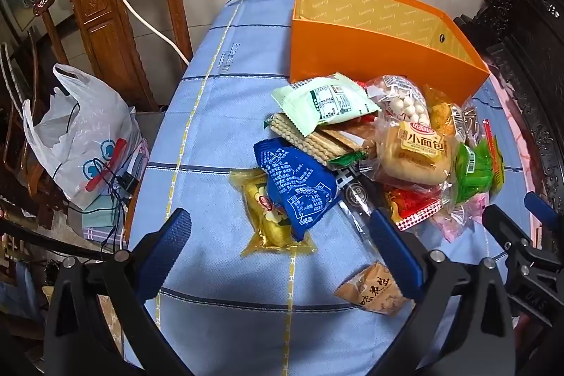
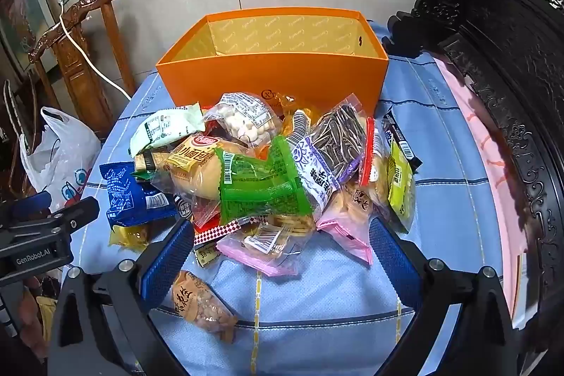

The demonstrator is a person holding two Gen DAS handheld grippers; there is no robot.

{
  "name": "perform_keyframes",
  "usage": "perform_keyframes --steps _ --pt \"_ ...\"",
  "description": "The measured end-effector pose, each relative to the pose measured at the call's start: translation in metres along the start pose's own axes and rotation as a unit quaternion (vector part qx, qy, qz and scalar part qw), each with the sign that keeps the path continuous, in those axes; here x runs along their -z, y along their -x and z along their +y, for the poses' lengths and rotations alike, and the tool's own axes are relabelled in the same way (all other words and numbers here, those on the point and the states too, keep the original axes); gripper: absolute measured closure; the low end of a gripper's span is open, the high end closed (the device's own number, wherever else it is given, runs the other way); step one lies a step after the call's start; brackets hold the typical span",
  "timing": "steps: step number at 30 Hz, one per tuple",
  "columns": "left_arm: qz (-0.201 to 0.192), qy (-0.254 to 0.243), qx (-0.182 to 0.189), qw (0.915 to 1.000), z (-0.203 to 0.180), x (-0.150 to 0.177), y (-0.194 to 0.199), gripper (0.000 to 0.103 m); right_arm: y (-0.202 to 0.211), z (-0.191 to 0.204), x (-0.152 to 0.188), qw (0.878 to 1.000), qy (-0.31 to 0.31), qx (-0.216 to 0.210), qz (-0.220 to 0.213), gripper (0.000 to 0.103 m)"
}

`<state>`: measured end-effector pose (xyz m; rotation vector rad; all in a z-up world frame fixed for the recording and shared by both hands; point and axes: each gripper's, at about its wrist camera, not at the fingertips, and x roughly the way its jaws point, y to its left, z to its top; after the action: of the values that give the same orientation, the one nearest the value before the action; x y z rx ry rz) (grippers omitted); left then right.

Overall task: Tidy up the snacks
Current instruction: 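Move both tools toward the snack pile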

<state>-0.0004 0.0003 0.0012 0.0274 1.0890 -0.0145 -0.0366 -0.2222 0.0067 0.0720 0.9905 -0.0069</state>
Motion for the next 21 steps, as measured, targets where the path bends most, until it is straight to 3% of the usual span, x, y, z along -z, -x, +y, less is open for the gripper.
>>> perform_keyframes --steps 21 --pt "0.014 -0.004 -0.001 0.9999 0.0012 0.0046 -0.0043 0.004 -0.0012 0.0036 0.0001 1.000 0.007 0.006 0.004 0.004"
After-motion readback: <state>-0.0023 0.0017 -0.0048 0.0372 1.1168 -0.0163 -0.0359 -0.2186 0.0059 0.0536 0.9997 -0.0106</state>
